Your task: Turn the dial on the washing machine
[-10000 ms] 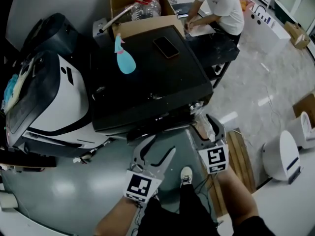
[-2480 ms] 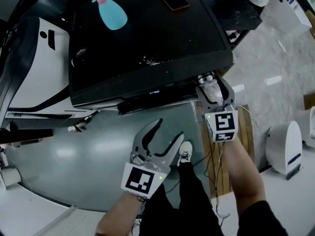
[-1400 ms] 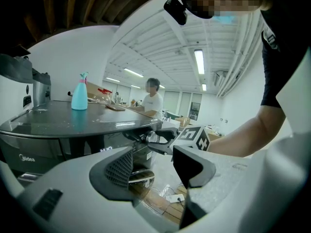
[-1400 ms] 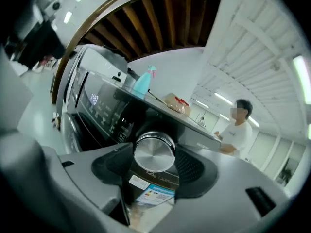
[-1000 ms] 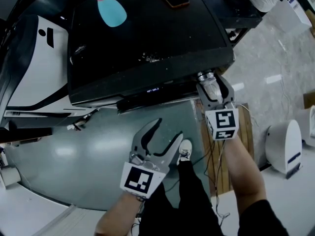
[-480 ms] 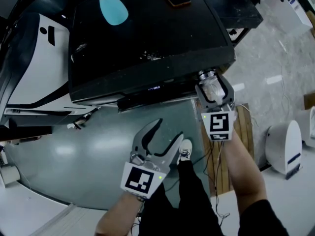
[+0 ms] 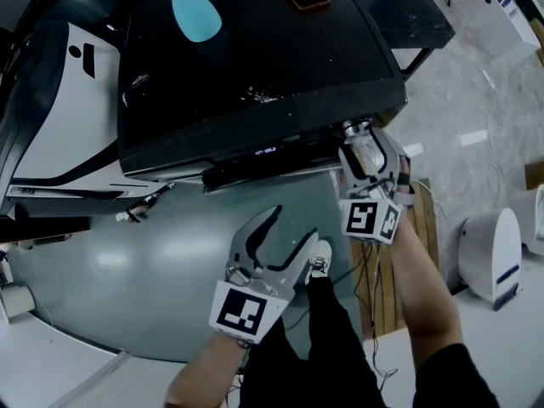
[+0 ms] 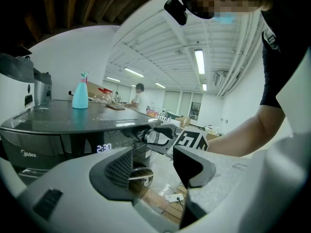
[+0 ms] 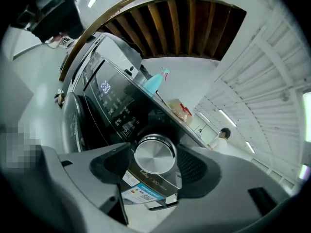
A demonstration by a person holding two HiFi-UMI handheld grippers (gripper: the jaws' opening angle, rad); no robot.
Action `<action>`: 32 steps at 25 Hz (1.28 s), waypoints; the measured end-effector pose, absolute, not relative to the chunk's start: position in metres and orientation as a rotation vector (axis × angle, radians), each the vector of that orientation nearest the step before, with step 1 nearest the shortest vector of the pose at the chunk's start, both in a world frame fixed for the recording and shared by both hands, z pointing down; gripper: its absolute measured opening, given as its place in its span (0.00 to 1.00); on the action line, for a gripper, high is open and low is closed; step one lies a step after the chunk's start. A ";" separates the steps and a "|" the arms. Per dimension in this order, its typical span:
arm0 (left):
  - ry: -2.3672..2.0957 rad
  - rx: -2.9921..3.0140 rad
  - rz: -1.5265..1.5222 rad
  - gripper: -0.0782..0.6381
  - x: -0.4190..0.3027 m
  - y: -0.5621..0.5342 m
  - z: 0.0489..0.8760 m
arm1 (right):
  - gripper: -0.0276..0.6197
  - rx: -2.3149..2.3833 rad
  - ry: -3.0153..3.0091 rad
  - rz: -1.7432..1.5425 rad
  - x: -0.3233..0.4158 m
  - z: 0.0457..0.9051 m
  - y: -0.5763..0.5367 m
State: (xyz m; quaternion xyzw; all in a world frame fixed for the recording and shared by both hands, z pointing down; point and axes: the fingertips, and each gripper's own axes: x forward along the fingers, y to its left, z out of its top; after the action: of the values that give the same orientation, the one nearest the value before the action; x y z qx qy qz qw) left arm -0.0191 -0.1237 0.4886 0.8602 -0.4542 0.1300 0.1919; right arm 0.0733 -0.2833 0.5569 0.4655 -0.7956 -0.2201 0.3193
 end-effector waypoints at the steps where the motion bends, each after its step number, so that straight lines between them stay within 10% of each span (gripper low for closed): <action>1: -1.274 2.415 0.366 0.44 -0.019 -0.124 0.489 | 0.50 1.221 -2.083 -0.593 0.073 0.557 -0.284; 32: -1.284 2.414 0.361 0.44 -0.027 -0.124 0.485 | 0.47 1.394 -2.375 -0.026 0.082 0.546 -0.283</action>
State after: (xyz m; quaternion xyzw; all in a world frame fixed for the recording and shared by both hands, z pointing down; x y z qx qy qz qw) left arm -0.0265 -0.1236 0.4853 0.8592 -0.4570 0.1285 0.1907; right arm 0.0817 -0.2828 0.5457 0.4968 -0.8462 -0.0092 0.1925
